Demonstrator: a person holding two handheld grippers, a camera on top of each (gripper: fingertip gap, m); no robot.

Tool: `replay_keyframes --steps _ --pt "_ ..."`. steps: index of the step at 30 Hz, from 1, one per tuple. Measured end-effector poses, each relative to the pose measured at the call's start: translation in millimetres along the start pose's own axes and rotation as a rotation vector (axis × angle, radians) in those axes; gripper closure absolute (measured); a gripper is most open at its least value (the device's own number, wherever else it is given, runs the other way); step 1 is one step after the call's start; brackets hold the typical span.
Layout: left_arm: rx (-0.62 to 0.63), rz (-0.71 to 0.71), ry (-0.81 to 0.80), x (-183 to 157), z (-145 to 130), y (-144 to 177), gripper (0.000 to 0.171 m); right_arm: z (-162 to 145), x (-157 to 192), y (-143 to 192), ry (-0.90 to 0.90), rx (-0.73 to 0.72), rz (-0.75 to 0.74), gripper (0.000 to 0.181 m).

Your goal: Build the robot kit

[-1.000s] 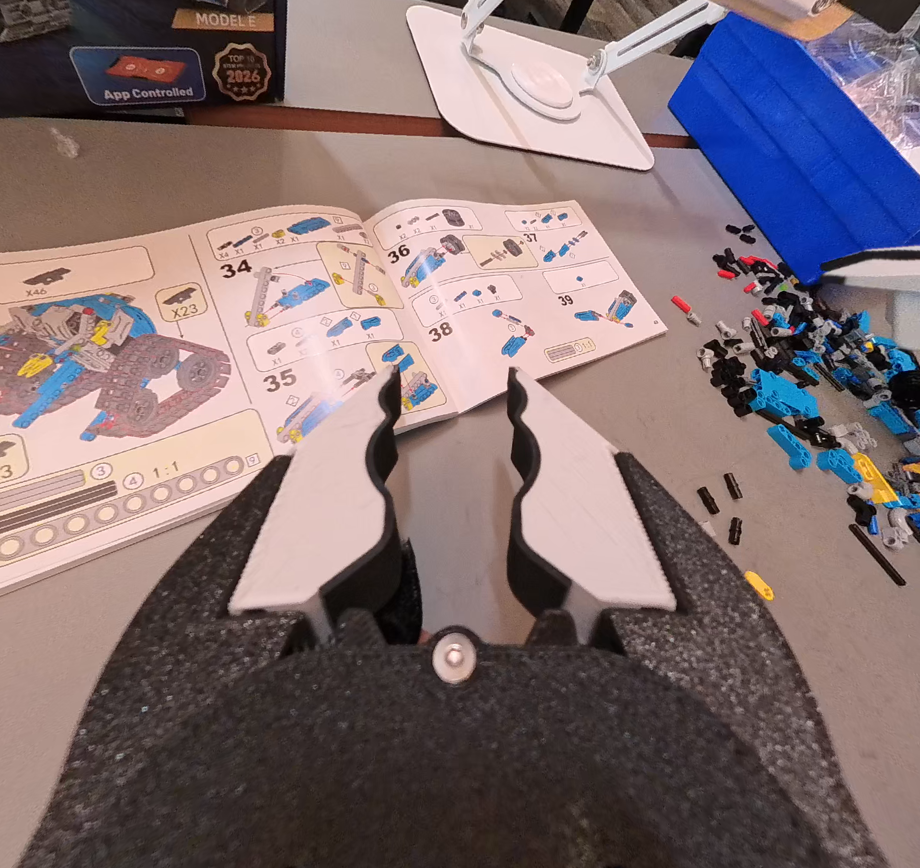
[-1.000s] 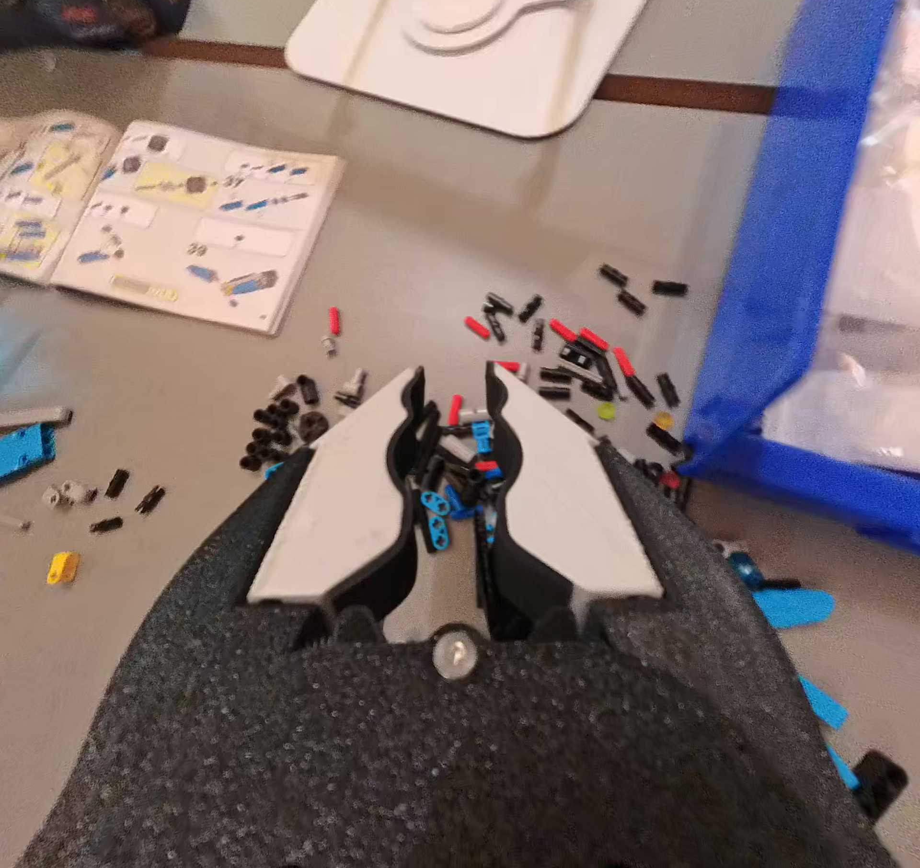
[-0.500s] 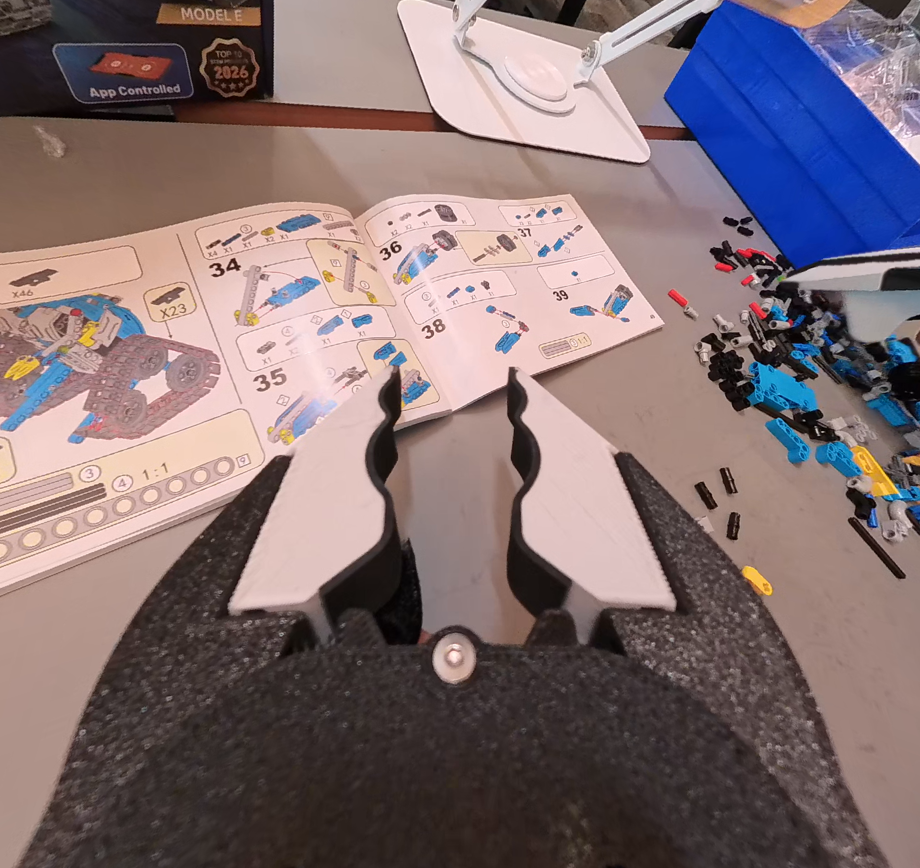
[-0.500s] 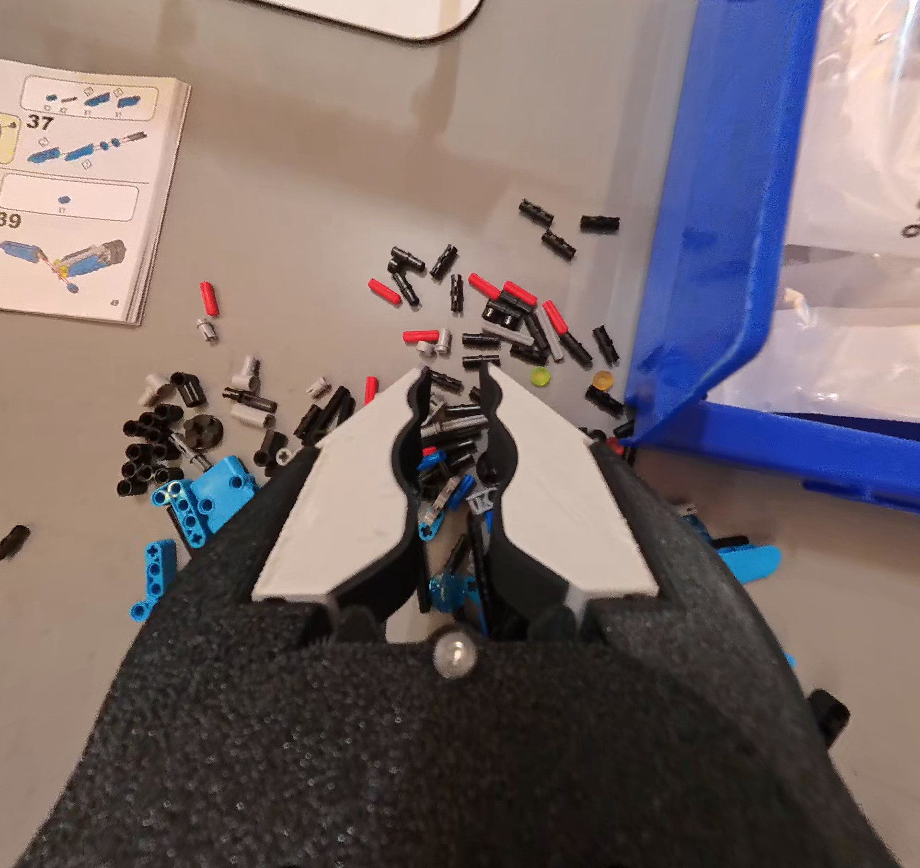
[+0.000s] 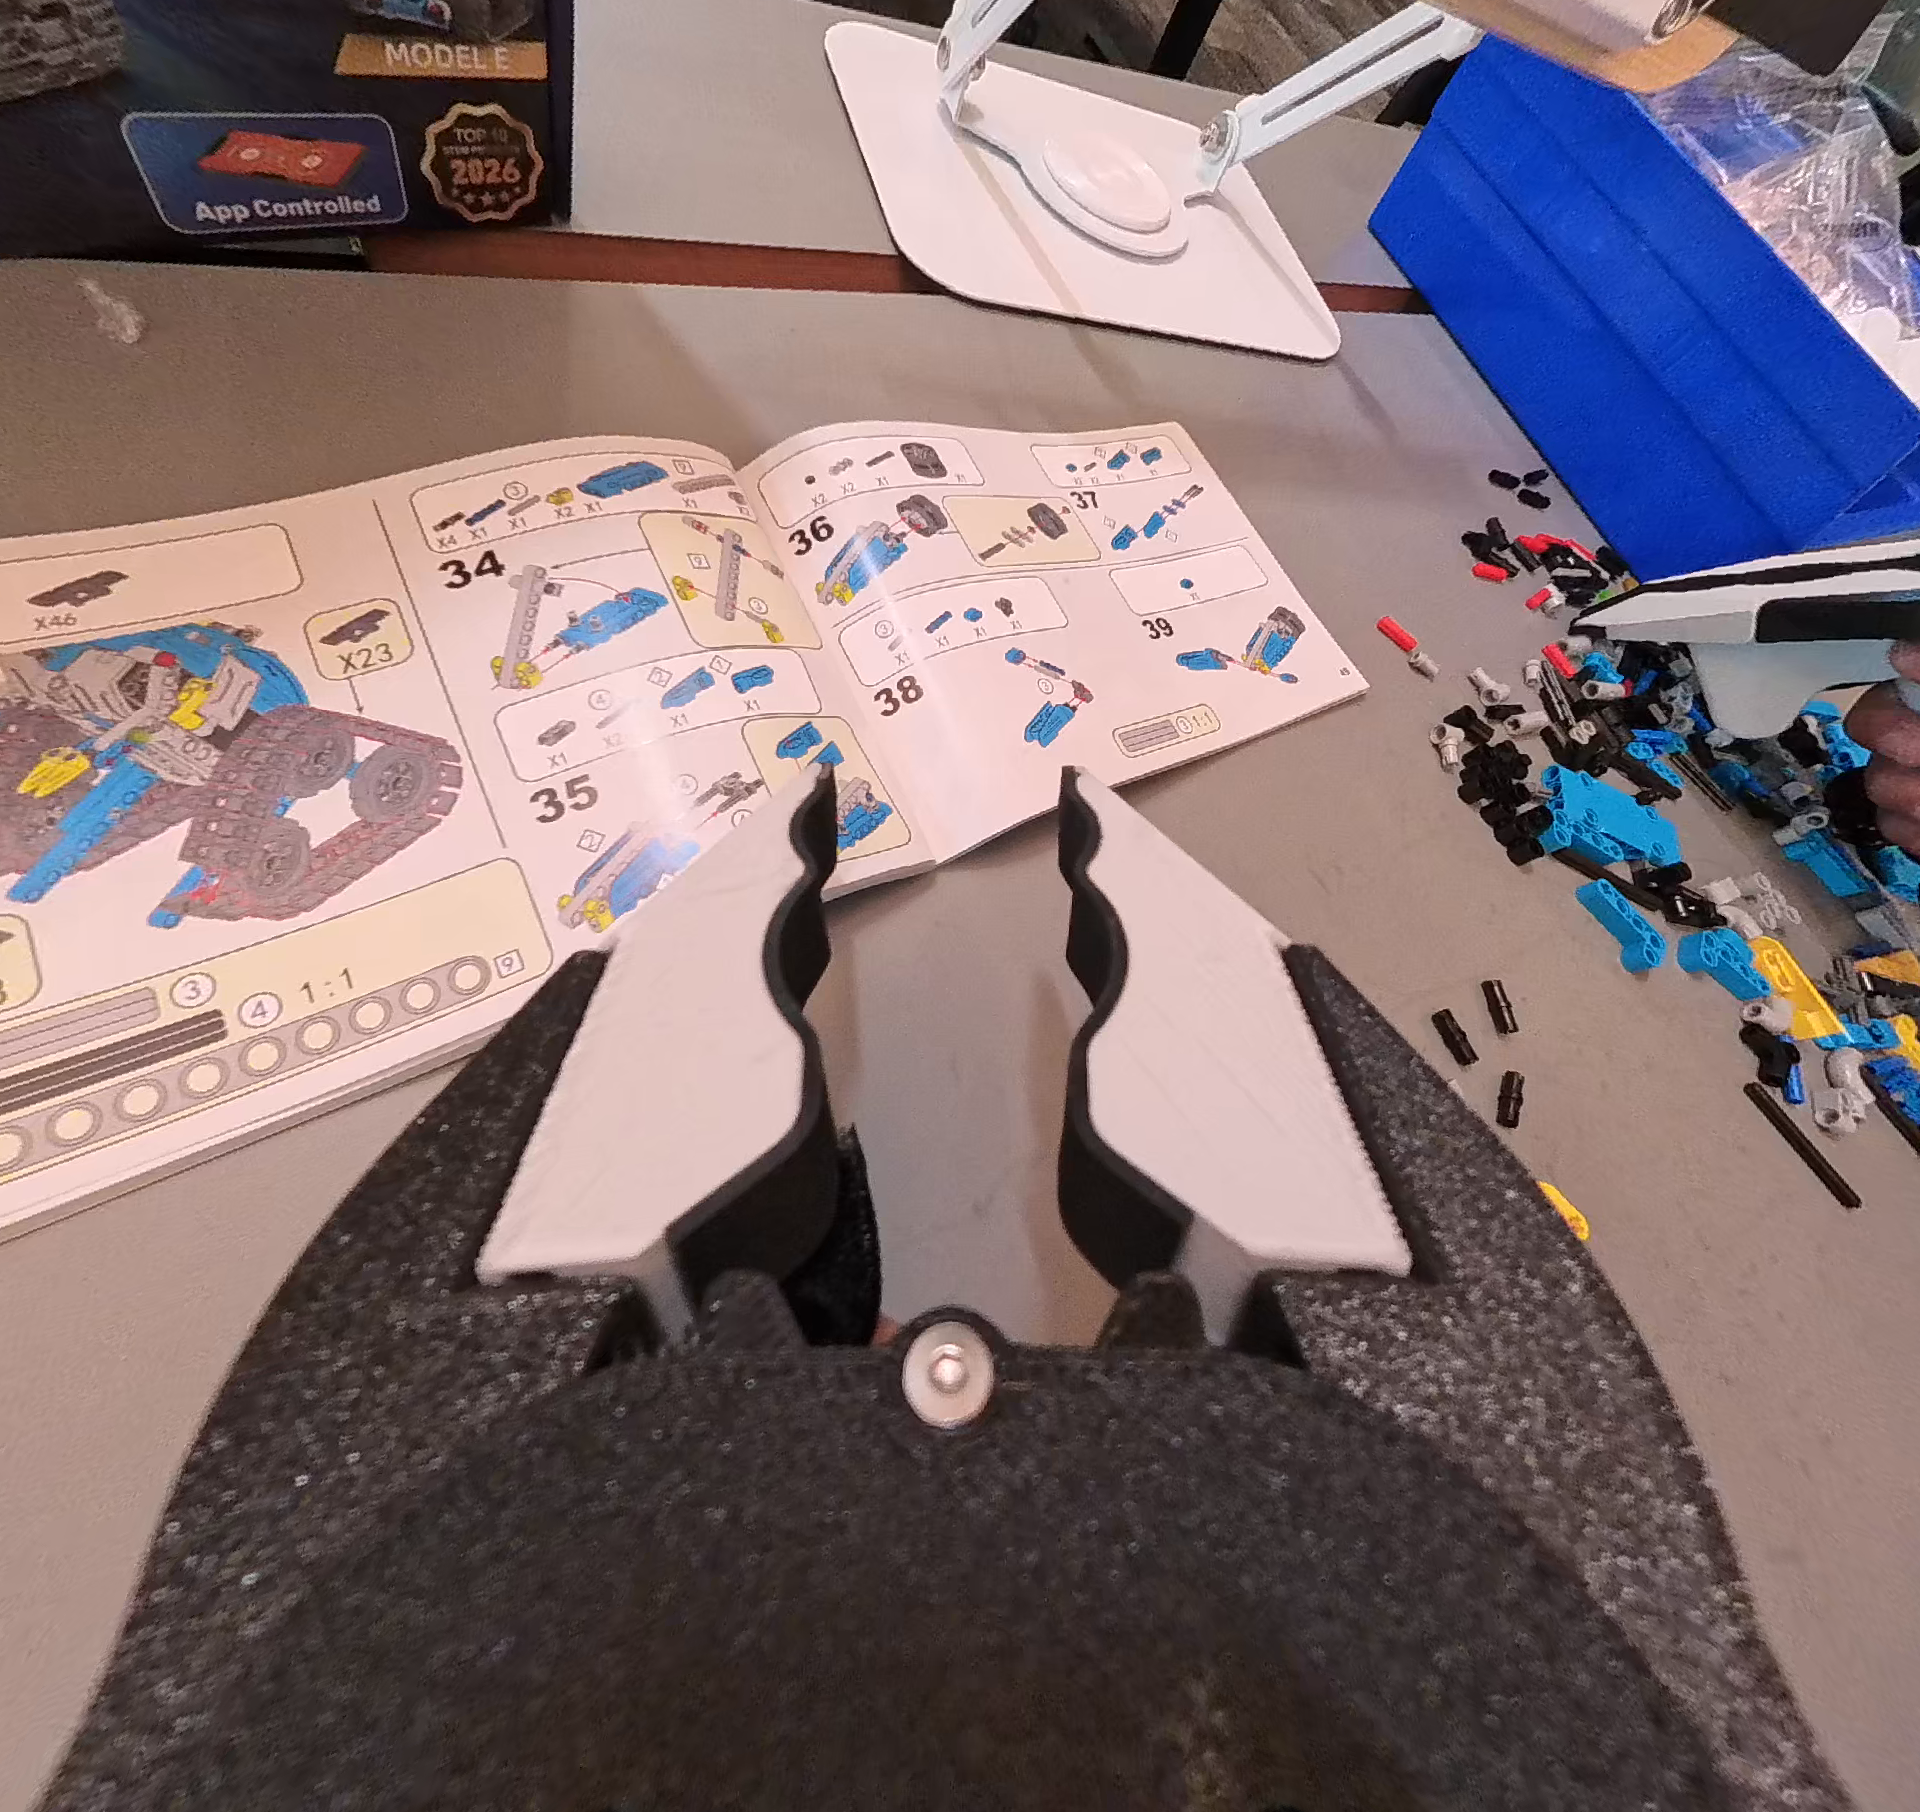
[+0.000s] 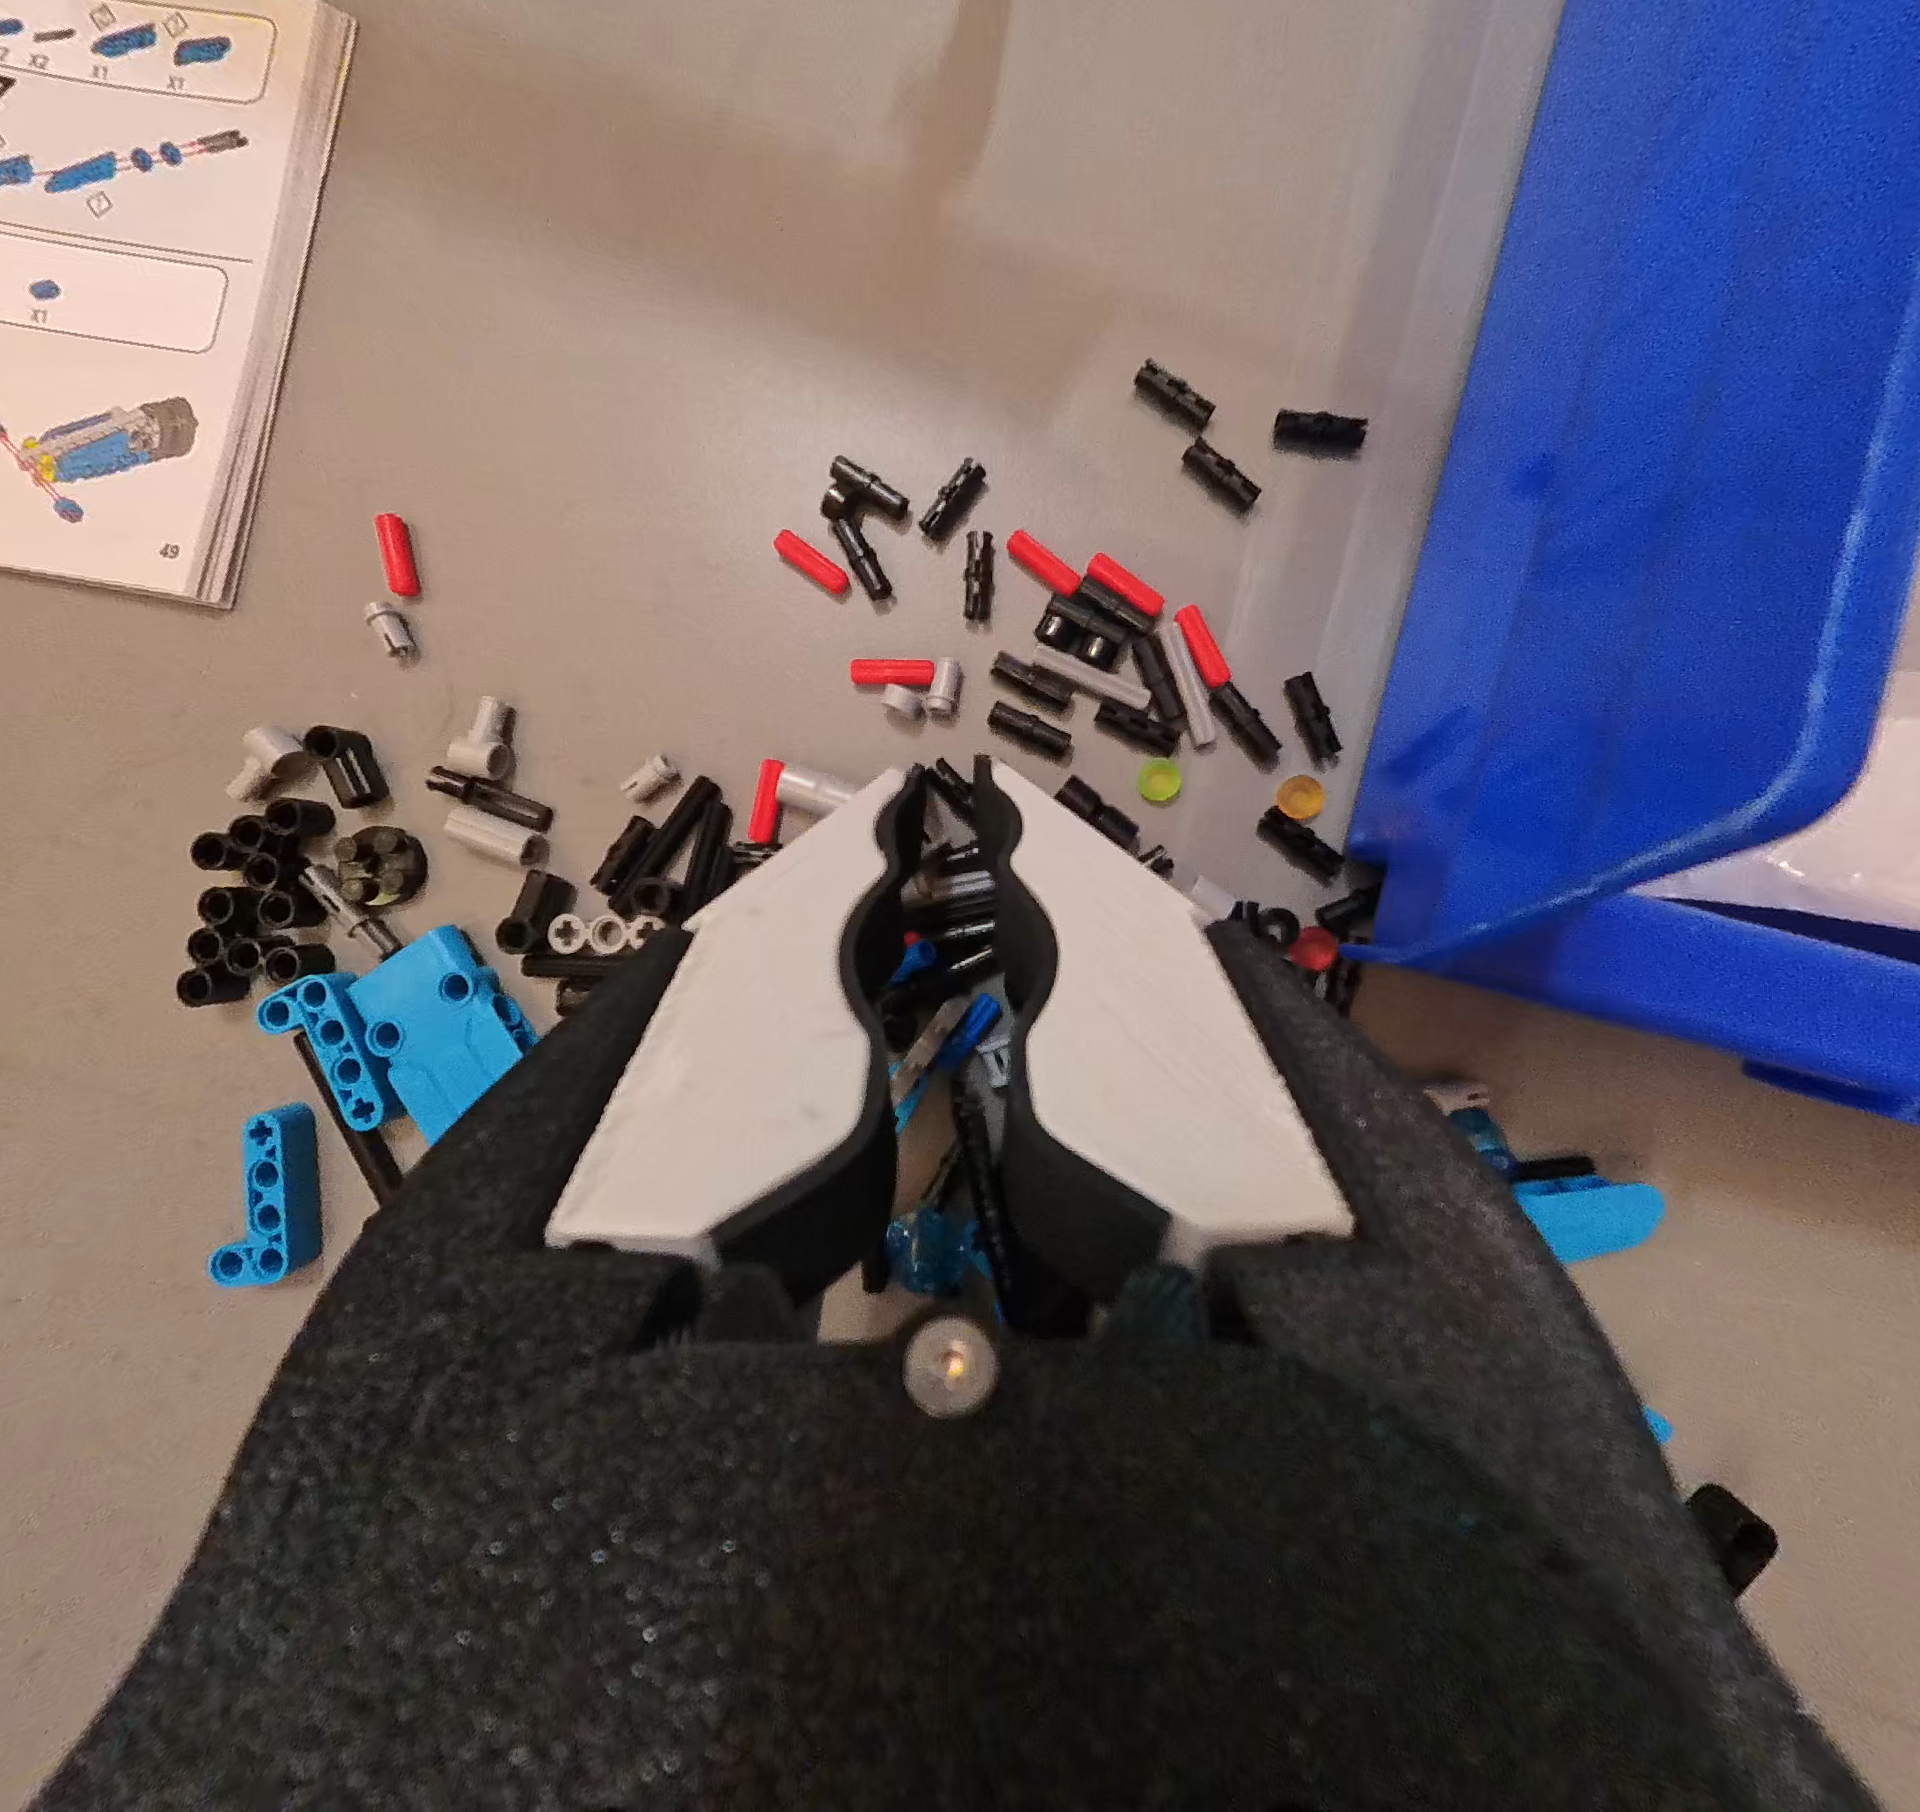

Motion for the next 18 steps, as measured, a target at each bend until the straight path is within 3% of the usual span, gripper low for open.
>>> replay_keyframes --steps 4,8,11,14,16,18 --pt "-0.002 0.0 0.001 0 1 0 0.129 0 3 3 -0.003 -0.01 0.019 0.173" --pt "-0.004 -0.001 0.007 1 1 1 0.129 9 18 16 -0.05 -0.097 0.151 0.172" --pt "-0.003 -0.002 0.007 1 1 1 0.129 18 51 31 -0.03 -0.188 0.388 0.172" --pt "-0.005 -0.003 0.002 -1 1 1 0.129 18 99 50 0.1 -0.228 0.63 0.172" --pt "-0.004 0.0 -0.003 -1 1 1 0.129 10 136 60 0.185 -0.188 0.812 0.172" --pt "0.0 0.0 0.0 0 0 0 0.129 -7 166 58 0.296 -0.084 0.888 0.172"
Point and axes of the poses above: each gripper's, where its closed fingertips meet, y back along the fingers, z out of its top, x = y × z across the jaws, the point moved 4 cm from there along y, back along the fingers, and after that the axes turned 2 degrees about -x, right-handed, at the moved point
